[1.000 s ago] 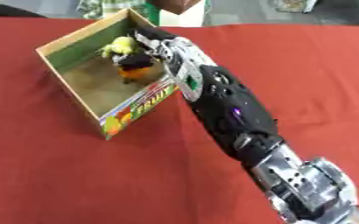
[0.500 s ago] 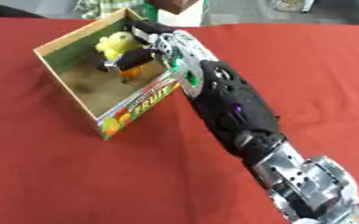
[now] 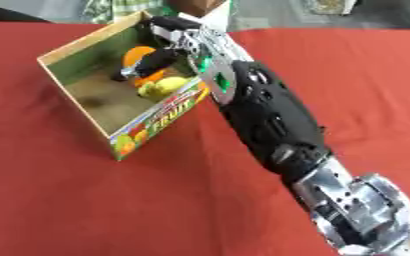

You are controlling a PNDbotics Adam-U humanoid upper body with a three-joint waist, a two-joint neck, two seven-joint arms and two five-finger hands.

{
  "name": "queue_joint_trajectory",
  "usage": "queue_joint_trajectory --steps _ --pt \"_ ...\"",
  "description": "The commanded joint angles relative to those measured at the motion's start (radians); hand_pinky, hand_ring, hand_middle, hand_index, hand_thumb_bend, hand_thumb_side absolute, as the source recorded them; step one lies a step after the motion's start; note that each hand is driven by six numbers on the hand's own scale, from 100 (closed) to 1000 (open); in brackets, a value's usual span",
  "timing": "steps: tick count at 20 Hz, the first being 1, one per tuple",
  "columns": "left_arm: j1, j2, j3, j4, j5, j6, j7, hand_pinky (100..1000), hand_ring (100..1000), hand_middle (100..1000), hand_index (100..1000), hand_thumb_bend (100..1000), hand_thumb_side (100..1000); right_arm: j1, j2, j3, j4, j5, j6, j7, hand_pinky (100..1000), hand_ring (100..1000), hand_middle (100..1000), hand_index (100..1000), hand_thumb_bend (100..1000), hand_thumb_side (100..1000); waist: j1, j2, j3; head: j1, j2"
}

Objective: Pick up objects on the table and place them in the box.

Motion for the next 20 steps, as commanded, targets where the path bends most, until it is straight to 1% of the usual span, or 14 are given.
queue_joint_trajectory --steps 1,3,5,6,7,8,9,12,14,16,18,20 --pt "-0.004 0.019 0.001 -0.020 0.000 0.004 0.000 547 688 697 748 100 637 -0.028 -0.032 -0.015 -0.061 -0.044 0.008 -0.004 917 1000 935 1000 600 719 0.006 -0.028 -0.002 0.005 0.006" --pt "-0.002 0.019 0.002 -0.020 0.000 0.005 0.001 547 688 697 748 100 637 -0.025 -0.049 -0.016 -0.111 -0.092 0.019 -0.013 911 1000 926 1000 560 741 0.006 -0.031 -0.005 0.007 0.010" --pt "0.000 0.020 0.004 -0.020 -0.001 0.005 0.002 547 688 697 748 100 637 -0.018 -0.078 -0.015 -0.181 -0.147 0.037 -0.029 901 1000 912 1000 478 781 0.006 -0.033 -0.009 0.011 0.013" --pt "0.001 0.020 0.004 -0.020 -0.002 0.004 0.003 547 688 698 748 100 637 -0.012 -0.097 -0.015 -0.225 -0.178 0.048 -0.043 891 1000 896 1000 373 836 0.006 -0.034 -0.011 0.014 0.015" --pt "0.002 0.021 0.005 -0.020 -0.002 0.004 0.004 547 688 698 748 100 637 -0.004 -0.119 -0.017 -0.274 -0.211 0.061 -0.062 878 1000 880 1000 237 892 0.006 -0.035 -0.013 0.018 0.017" --pt "0.004 0.021 0.007 -0.020 -0.003 0.004 0.005 547 688 698 748 100 637 0.008 -0.145 -0.019 -0.328 -0.245 0.079 -0.086 869 1000 870 1000 134 917 0.006 -0.036 -0.016 0.022 0.019" --pt "0.006 0.021 0.008 -0.020 -0.004 0.004 0.007 547 688 698 748 100 637 0.022 -0.169 -0.021 -0.381 -0.272 0.100 -0.111 858 1000 857 999 100 925 0.006 -0.037 -0.020 0.026 0.020" --pt "0.011 0.021 0.011 -0.020 -0.006 0.005 0.011 548 688 698 748 100 637 0.087 -0.243 -0.034 -0.561 -0.355 0.175 -0.208 816 979 809 937 100 901 0.009 -0.041 -0.031 0.036 0.025" --pt "0.013 0.022 0.013 -0.020 -0.007 0.004 0.014 548 689 698 748 100 636 0.144 -0.289 -0.052 -0.679 -0.434 0.231 -0.282 801 967 795 913 100 913 0.013 -0.044 -0.039 0.041 0.027" --pt "0.015 0.022 0.015 -0.020 -0.008 0.004 0.016 548 689 698 748 100 635 0.205 -0.333 -0.067 -0.790 -0.514 0.274 -0.347 797 964 790 904 100 921 0.017 -0.047 -0.047 0.047 0.028" --pt "0.018 0.021 0.017 -0.020 -0.009 0.004 0.020 548 689 699 748 100 633 0.272 -0.370 -0.090 -0.890 -0.587 0.302 -0.407 781 946 766 884 100 912 0.024 -0.049 -0.056 0.056 0.028" --pt "0.019 0.021 0.019 -0.020 -0.010 0.004 0.024 548 689 699 749 100 631 0.333 -0.397 -0.114 -0.976 -0.655 0.320 -0.474 766 931 753 873 100 924 0.030 -0.050 -0.062 0.065 0.027"
